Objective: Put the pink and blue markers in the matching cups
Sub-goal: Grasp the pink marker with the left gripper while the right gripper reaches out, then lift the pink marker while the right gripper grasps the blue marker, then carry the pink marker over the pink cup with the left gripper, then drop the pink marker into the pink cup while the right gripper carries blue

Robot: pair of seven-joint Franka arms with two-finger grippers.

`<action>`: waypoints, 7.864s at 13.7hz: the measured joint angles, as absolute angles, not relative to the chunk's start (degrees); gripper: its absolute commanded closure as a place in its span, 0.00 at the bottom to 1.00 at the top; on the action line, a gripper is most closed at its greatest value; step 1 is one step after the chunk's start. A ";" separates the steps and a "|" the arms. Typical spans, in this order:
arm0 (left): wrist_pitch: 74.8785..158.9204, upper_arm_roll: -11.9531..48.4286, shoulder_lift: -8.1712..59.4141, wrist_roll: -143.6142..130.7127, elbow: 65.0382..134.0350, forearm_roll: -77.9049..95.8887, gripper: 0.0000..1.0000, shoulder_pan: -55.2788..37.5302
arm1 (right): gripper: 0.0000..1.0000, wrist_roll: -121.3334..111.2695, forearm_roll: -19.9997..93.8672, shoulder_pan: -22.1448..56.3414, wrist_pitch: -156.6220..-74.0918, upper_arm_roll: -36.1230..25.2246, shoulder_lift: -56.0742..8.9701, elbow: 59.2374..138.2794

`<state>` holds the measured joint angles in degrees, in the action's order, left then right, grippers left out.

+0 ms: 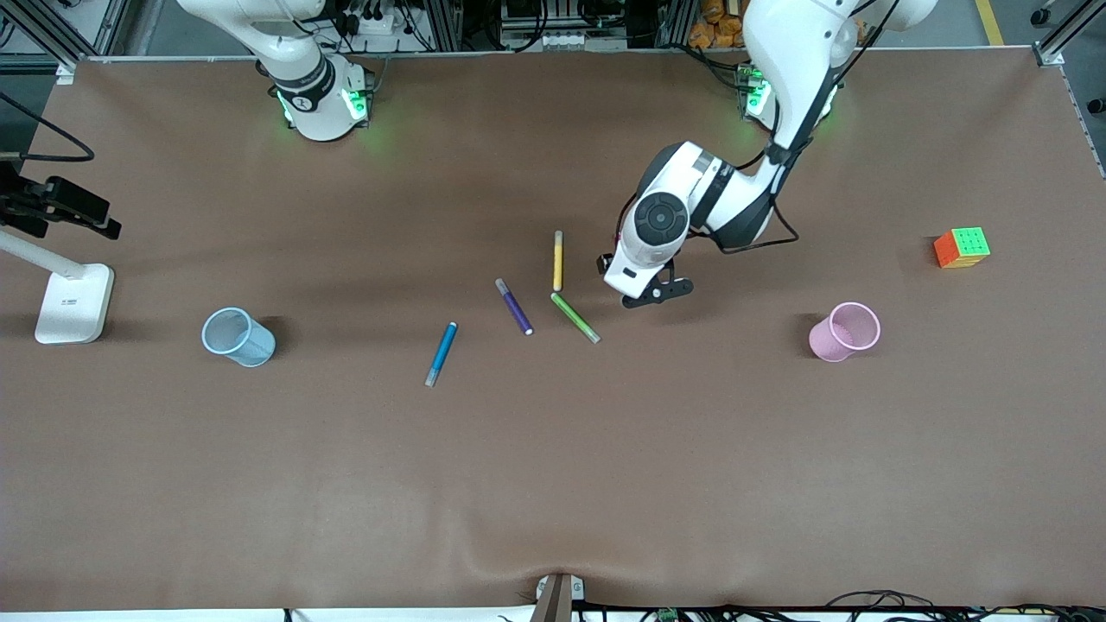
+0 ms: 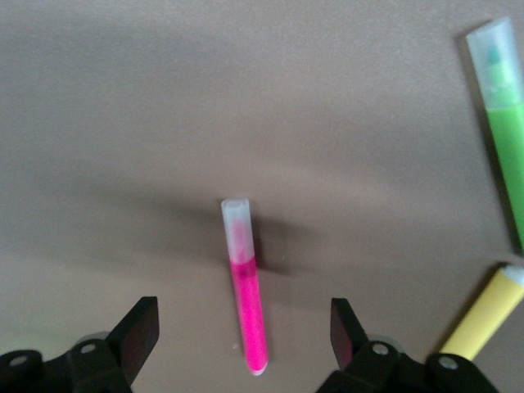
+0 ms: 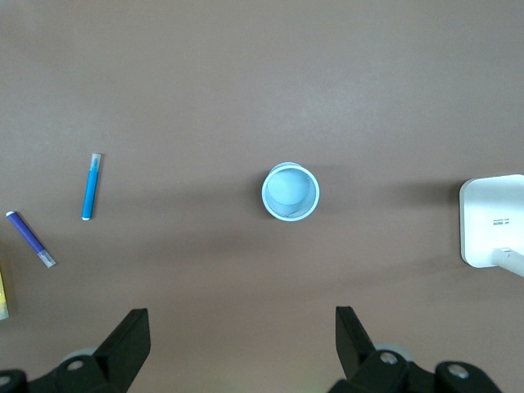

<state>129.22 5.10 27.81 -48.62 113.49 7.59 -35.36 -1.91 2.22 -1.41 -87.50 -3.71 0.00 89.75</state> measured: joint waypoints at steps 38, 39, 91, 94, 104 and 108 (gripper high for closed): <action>121.16 3.43 16.23 -44.59 111.71 -9.86 1.00 -21.91 | 0.00 24.58 8.58 24.44 -124.54 -3.65 -40.17 90.74; 121.16 3.41 15.38 -43.07 111.78 -10.47 1.00 -20.03 | 0.00 26.26 8.51 25.05 -125.52 -3.65 -40.49 90.74; 130.57 13.33 8.88 -32.08 112.45 -28.05 0.00 1.59 | 1.00 -96.92 39.32 -6.40 -99.35 -5.02 -14.76 102.64; 120.95 13.72 8.50 -23.90 105.11 -20.10 0.00 1.66 | 1.00 -111.50 42.23 -8.78 -97.47 -5.05 -15.11 102.60; 95.60 8.19 2.96 -7.61 90.11 -5.20 0.00 0.20 | 1.00 -129.50 46.31 -15.91 -90.38 -5.12 -23.96 102.71; 87.61 2.83 -0.94 0.59 88.12 1.21 0.00 -0.03 | 0.64 -130.69 46.31 -17.23 -90.90 -5.16 -24.63 102.69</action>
